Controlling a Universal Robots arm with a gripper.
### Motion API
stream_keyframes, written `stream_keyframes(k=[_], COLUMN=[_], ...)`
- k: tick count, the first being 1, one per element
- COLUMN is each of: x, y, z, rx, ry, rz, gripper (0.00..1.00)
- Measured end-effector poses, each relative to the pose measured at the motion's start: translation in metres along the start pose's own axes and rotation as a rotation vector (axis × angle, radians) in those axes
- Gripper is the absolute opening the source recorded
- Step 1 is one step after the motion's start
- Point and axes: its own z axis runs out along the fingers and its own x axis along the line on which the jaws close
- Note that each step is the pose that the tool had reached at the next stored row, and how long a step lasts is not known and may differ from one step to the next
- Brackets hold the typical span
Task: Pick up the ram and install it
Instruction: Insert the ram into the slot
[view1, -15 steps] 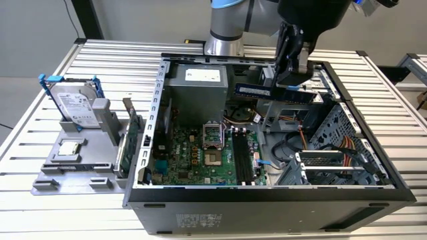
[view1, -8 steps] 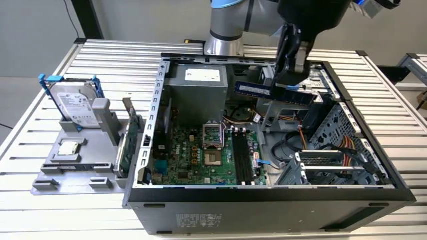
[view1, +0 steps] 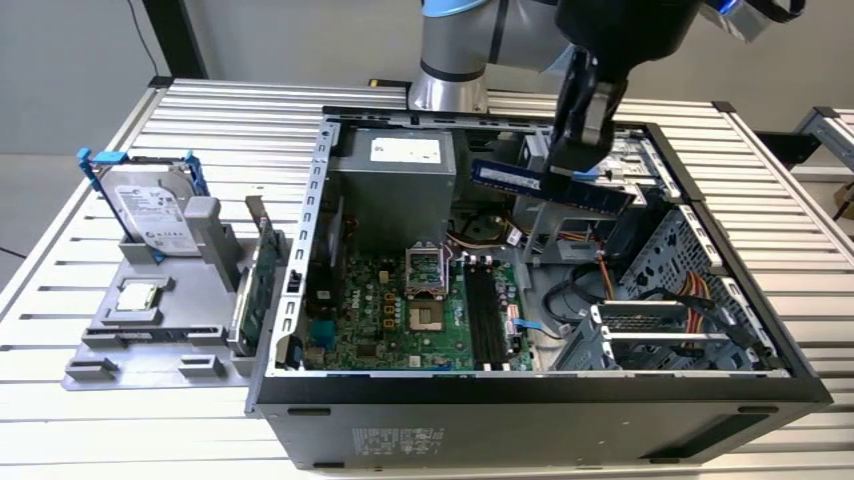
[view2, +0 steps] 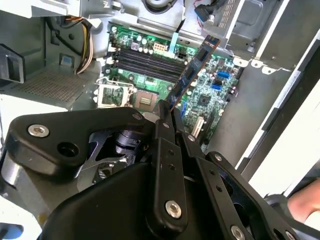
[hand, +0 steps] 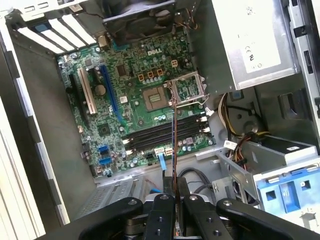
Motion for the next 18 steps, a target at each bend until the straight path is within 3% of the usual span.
stream_keyframes(k=[18], x=[0.0000], y=[0.0000], z=[0.0001], rx=[0.0027], ry=[-0.0011], rz=[0.177], gripper=[0.00])
